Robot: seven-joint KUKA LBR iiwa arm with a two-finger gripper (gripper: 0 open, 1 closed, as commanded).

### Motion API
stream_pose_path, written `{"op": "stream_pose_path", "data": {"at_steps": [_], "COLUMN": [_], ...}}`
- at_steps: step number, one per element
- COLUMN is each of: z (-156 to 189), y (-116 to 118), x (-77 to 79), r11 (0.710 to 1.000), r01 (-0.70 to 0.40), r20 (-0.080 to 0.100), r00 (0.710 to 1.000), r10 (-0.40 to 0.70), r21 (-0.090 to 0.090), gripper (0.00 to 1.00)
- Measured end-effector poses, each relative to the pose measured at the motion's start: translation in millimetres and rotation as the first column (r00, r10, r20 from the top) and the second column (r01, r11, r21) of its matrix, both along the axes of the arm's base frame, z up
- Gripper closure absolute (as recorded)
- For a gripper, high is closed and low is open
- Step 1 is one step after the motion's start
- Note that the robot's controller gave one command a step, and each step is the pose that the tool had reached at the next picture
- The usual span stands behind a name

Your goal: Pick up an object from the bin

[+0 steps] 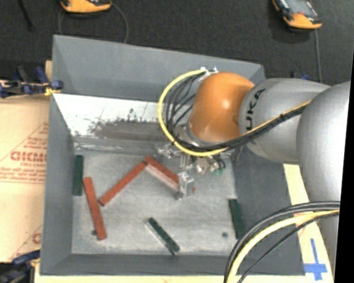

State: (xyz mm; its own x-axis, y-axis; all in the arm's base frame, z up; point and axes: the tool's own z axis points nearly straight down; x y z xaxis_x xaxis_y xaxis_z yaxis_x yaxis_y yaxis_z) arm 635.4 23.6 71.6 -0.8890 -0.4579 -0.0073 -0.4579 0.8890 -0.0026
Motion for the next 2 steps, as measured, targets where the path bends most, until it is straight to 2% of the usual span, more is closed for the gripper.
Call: {"op": "stream_pose_path", "data": {"at_steps": [1,2], "z": [0,184], "y": [0,-46], "x": [-0.3,14.8], "r11": [1.0,1.0], "r01": [0.004,-0.024], "r20": [-0.001,0.007], "r00": [1.0,1.0], "r10": [-0.004,0.024], "r21": [0.001,-0.003], "gripper": [1.0,1.0]}}
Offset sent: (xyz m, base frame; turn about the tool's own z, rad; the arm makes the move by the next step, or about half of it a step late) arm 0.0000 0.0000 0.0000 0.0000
